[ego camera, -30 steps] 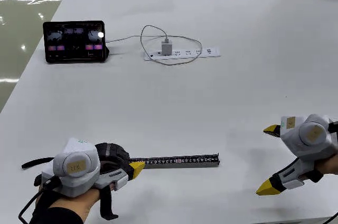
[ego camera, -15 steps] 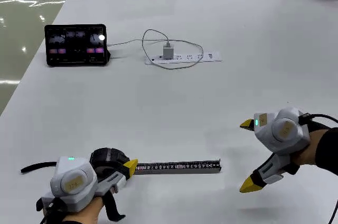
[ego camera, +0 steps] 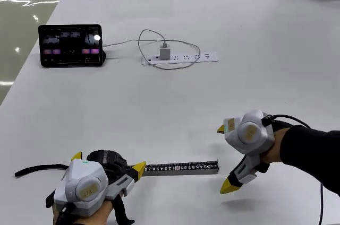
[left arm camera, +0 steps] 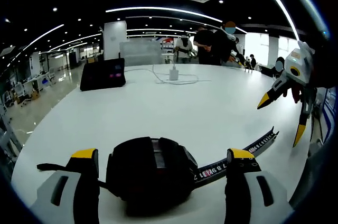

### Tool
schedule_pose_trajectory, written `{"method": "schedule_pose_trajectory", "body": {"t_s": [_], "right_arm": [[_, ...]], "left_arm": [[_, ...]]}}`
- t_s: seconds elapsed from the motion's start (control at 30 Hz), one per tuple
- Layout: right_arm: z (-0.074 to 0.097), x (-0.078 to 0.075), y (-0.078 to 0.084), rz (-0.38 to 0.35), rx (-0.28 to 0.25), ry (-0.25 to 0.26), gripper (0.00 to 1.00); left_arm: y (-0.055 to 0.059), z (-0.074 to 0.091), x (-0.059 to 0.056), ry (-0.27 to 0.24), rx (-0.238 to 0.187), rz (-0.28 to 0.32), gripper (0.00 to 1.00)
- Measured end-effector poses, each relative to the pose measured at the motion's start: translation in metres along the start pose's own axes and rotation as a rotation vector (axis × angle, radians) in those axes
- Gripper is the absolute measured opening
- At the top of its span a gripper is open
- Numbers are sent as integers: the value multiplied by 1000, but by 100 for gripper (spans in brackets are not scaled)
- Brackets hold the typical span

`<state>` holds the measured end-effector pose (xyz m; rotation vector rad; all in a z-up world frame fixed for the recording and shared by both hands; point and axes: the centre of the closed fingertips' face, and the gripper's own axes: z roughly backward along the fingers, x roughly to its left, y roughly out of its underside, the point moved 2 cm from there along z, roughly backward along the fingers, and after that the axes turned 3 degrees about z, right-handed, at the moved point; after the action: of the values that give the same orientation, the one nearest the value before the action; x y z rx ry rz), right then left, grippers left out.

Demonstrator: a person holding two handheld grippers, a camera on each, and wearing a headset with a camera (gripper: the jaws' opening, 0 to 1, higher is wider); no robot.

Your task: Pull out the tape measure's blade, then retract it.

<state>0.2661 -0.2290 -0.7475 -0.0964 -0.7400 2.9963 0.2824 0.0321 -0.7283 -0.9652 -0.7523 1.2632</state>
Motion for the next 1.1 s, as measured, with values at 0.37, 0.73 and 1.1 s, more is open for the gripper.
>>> {"method": "schedule_pose_trajectory", "body": {"t_s": [0.37, 0.73, 1.1], "right_arm": [[-4, -5, 1, 22, 5, -4, 64], [-7, 1, 2, 42, 19, -30, 49], [-10, 4, 5, 39, 55, -53, 22]], "left_arm": [[-6, 1, 10, -24, -24, 22, 86], [2, 1, 10, -28, 28, -1, 69], [5, 1, 13, -41, 41, -2, 68]]}}
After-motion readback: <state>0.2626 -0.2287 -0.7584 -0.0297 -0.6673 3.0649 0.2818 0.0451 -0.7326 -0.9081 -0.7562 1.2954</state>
